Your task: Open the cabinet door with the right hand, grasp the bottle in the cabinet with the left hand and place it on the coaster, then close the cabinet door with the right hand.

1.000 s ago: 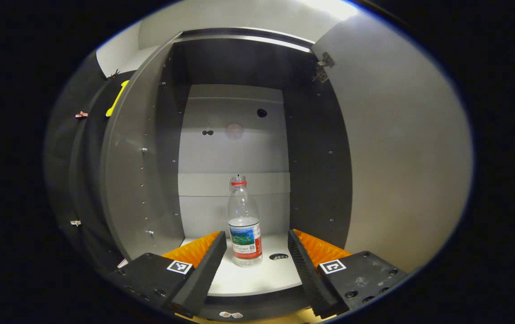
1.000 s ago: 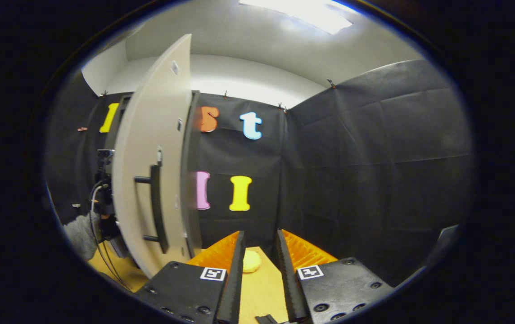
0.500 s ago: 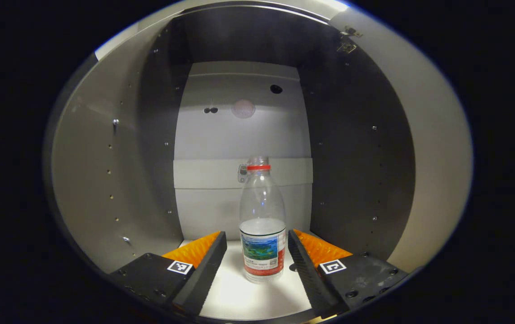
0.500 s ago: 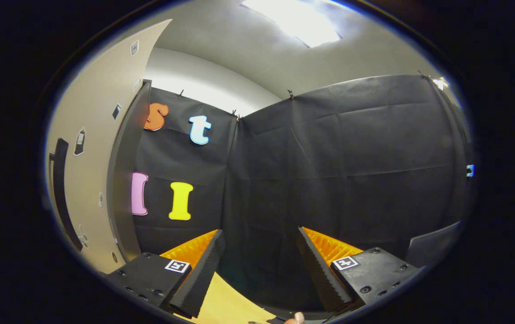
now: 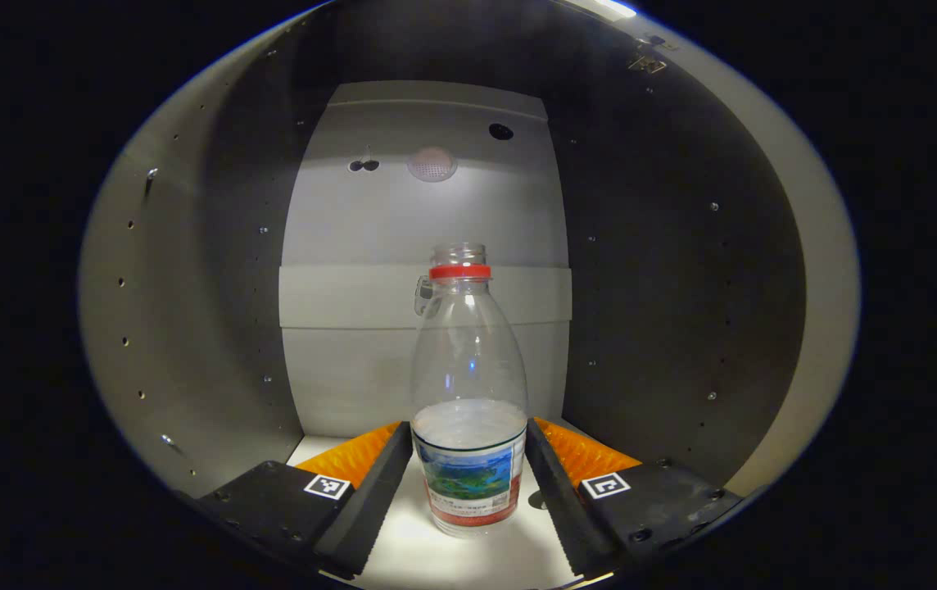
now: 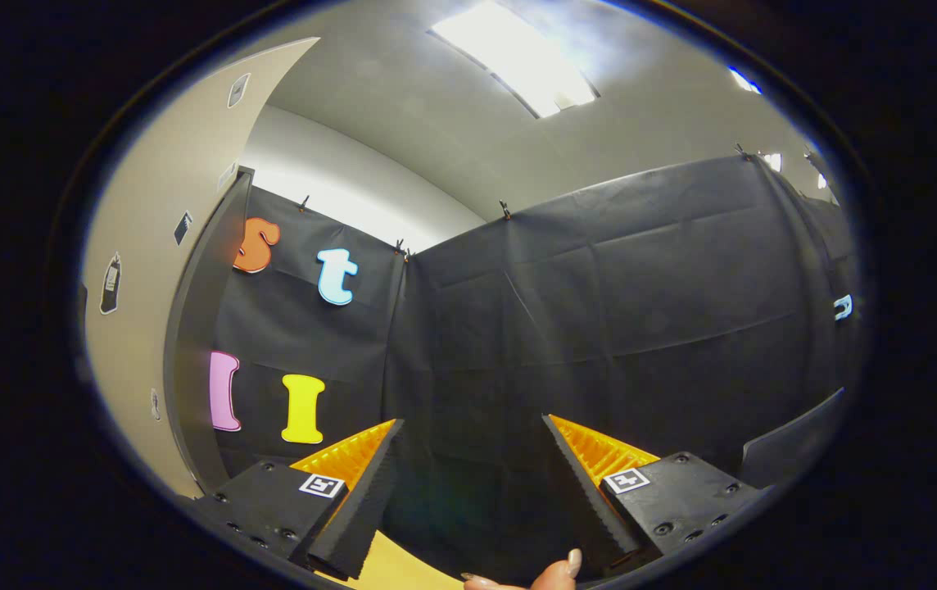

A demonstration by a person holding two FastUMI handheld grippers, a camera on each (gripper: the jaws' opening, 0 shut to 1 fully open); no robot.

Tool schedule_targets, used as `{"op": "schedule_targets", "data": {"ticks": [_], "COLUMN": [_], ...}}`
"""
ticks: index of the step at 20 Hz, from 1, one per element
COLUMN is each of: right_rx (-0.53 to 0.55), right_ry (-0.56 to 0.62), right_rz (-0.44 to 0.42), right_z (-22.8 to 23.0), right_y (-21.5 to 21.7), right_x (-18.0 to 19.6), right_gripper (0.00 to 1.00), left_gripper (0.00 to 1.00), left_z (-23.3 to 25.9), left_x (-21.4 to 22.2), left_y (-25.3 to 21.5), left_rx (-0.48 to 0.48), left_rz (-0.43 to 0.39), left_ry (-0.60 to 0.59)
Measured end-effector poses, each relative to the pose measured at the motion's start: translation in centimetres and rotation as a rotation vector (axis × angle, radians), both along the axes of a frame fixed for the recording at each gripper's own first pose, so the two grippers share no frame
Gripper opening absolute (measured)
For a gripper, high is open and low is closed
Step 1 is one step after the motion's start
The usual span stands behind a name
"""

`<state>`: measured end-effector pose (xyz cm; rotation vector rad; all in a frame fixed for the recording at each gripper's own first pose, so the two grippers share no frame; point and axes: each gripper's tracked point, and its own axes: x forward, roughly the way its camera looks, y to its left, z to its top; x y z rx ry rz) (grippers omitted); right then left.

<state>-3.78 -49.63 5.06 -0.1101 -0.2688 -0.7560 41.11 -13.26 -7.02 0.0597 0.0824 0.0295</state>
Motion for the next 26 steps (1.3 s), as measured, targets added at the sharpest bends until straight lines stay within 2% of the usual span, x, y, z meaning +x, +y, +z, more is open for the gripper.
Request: {"op": "schedule_targets", "data": {"ticks": [3,5,8,9,11,13,17,19,20,21,22,23,24,25,26], "right_rx": [-0.039,-0.080,-0.063,-0.057,-0.052,-0.053,-0.070,-0.054,-0.041,-0.024,-0.005,0.012,0.022,0.024,0.022], "right_ry": [0.033,0.048,0.049,0.053,0.068,0.081,0.129,0.145,0.150,0.157,0.169,0.180,0.184,0.186,0.192], "right_rz": [-0.043,-0.050,-0.021,-0.024,-0.030,-0.002,0.028,0.070,0.087,0.100,0.115,0.136,0.153,0.165,0.182], "right_z": [-0.2,0.2,0.1,-0.1,-0.1,0.0,0.2,0.3,0.3,0.1,-0.1,-0.4,-0.6,-0.6,-0.6], "right_y": [-0.9,-0.5,0.3,0.3,0.9,2.9,7.7,10.8,12.2,13.5,14.8,16.4,18.0,19.5,21.0], "right_x": [-0.3,-0.3,0.0,-0.3,-1.1,-1.9,-4.7,-5.9,-6.7,-7.1,-7.6,-8.2,-8.7,-9.5,-10.1], "right_gripper": [0.98,0.99,0.98,0.94,0.97,0.94,0.94,0.94,0.99,0.96,0.94,0.97,0.94,0.97,0.94], "left_gripper": [0.87,0.79,0.79,0.78,0.79,0.79,0.79,0.79,0.79,0.78,0.78,0.78,0.78,0.78,0.79], "left_z": [-0.1,-0.1,0.6,1.1,1.8,2.7,4.1,4.4,4.4,4.3,4.1,3.6,3.1,2.5,2.1], "left_x": [1.1,1.0,-0.6,-1.5,-3.6,-6.4,-14.5,-19.0,-21.2,-23.4,-25.5,-27.6,-29.7,-31.6,-33.2], "left_y": [-0.3,-0.5,-0.6,-0.6,-0.6,-0.4,-0.3,0.5,1.1,1.3,1.5,1.6,1.9,2.4,2.8], "left_rx": [-0.005,-0.016,-0.048,-0.060,-0.064,-0.054,-0.086,-0.052,-0.035,-0.033,-0.043,-0.058,-0.076,-0.088,-0.091], "left_rz": [-0.011,-0.018,-0.018,-0.021,-0.036,-0.049,-0.116,-0.134,-0.139,-0.150,-0.165,-0.185,-0.203,-0.215,-0.222], "left_ry": [0.007,0.009,-0.010,-0.019,-0.025,-0.048,-0.066,-0.067,-0.067,-0.065,-0.054,-0.041,-0.029,-0.014,-0.004]}}
